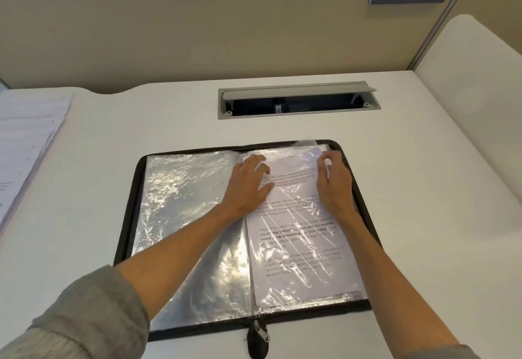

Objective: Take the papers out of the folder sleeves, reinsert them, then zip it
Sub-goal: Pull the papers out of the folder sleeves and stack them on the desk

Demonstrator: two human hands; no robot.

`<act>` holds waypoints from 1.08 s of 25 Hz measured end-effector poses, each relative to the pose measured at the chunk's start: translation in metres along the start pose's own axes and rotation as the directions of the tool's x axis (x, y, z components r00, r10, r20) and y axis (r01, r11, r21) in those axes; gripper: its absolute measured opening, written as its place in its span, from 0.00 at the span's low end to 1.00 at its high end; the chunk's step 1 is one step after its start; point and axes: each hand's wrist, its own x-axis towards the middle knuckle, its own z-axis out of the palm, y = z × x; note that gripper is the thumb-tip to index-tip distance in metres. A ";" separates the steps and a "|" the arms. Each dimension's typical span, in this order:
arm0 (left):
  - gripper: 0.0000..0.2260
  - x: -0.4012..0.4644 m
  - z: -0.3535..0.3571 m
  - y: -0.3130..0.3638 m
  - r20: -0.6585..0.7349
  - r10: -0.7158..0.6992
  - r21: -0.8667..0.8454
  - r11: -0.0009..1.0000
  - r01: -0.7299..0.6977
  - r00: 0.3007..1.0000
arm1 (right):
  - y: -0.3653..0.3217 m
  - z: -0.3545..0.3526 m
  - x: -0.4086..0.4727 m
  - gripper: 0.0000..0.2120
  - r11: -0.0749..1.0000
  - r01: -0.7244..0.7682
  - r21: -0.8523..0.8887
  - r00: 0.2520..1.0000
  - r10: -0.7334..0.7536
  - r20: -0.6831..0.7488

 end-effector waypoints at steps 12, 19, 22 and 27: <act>0.11 0.055 -0.032 0.008 0.161 -0.243 -0.353 0.891 0.286 0.957 | -0.015 -0.024 0.028 0.30 0.942 -0.195 0.272 0.960 0.128 0.248; 0.06 0.086 -0.053 0.002 0.336 -0.219 -0.284 0.904 0.319 0.916 | -0.009 -0.029 0.035 0.31 0.954 -0.232 0.191 0.945 0.174 0.277; 0.06 0.111 -0.069 -0.004 0.248 -0.242 -0.180 0.940 0.290 0.938 | -0.014 -0.029 0.045 0.27 0.948 -0.273 0.164 0.940 0.227 0.255; 0.06 0.158 -0.112 -0.005 0.068 -0.210 -0.167 0.961 0.219 0.975 | -0.064 -0.021 0.078 0.16 0.960 -0.181 0.215 0.975 0.146 0.167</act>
